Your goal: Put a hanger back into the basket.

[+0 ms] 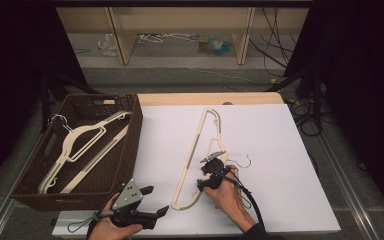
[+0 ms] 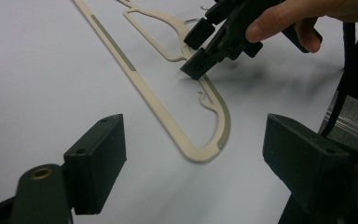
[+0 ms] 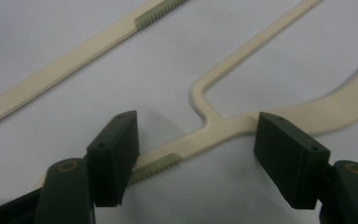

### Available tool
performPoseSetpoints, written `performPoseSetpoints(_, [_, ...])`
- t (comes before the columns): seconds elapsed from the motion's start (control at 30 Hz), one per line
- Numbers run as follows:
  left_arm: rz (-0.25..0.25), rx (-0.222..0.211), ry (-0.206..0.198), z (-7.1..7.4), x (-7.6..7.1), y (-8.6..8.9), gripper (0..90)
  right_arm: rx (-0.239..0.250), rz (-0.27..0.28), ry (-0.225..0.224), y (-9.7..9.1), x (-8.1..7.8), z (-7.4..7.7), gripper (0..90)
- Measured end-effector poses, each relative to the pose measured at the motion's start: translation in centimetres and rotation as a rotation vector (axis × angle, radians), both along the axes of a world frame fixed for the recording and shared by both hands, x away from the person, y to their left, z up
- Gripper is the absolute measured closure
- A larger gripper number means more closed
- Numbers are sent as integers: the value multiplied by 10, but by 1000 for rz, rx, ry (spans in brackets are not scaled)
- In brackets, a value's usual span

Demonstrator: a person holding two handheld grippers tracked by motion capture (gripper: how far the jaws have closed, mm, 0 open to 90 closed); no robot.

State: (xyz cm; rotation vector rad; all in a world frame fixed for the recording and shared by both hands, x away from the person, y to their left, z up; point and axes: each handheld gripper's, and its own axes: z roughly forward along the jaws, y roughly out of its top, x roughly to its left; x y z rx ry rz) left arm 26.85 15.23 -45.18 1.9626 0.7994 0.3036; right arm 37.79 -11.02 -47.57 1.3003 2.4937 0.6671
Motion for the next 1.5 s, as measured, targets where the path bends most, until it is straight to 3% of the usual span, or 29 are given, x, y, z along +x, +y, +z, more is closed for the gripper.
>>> performPoseSetpoints(0.07, [-8,0,-1,1,0,0,211,-20,45,11,-6,3,2,376])
performPoseSetpoints(0.23, [-15,2,1,1,-1,-1,212,-43,69,52,-12,5,6,419])
performPoseSetpoints(0.4, [-15,2,2,1,-1,0,213,-60,103,90,-20,6,10,531])
performPoseSetpoints(0.53, [-19,4,0,1,-1,-1,213,-66,109,107,-29,8,12,620])
performPoseSetpoints(0.6, [-21,4,0,1,-1,-1,213,-44,97,129,-34,9,13,647])
performPoseSetpoints(0.7, [-23,3,0,0,-1,-1,213,-17,67,139,-39,9,12,652])
performPoseSetpoints(0.73, [-23,5,0,0,-1,-2,213,-11,52,120,-38,7,11,626])
performPoseSetpoints(0.77, [-19,2,5,0,-1,-2,213,-6,44,129,-37,6,11,570])
performPoseSetpoints(0.97, [-24,-1,1,1,-1,-2,217,-32,45,143,-33,2,12,555])
performPoseSetpoints(1.13, [-28,-6,7,1,-1,-1,218,-83,62,153,-31,-3,13,554])
performPoseSetpoints(1.5, [-31,-5,7,1,-1,-1,219,-73,134,162,-40,-2,14,655])
